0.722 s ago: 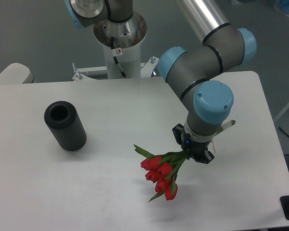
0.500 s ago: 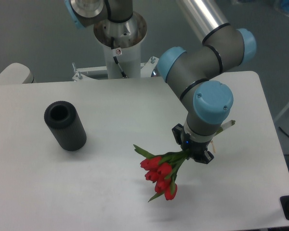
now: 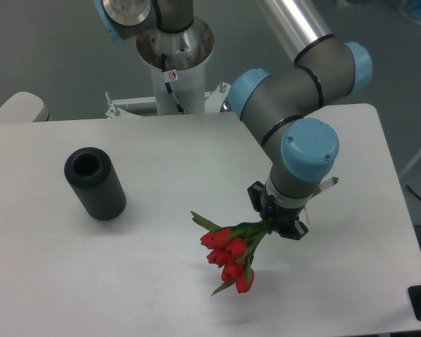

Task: Insert the flowers into the vase
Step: 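Carry the red tulips toward the black cylindrical vase, raising them, then position the tulip stems directly above the vase opening, then lower the tulip stems down into the black vase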

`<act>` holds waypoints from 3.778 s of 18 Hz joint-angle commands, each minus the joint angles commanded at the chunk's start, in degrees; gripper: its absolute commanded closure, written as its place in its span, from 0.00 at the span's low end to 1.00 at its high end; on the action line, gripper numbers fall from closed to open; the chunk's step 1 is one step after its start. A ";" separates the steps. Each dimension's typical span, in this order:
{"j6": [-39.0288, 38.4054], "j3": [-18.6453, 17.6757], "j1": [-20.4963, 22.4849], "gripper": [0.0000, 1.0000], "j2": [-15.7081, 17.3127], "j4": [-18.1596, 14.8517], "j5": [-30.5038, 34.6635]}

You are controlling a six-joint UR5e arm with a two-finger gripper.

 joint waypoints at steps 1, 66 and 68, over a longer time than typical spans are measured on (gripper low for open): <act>0.00 0.00 -0.09 1.00 0.09 0.00 -1.31; 1.92 -45.43 -5.54 0.92 24.87 19.25 -71.81; 5.43 -47.19 -5.45 0.85 24.87 19.16 -71.81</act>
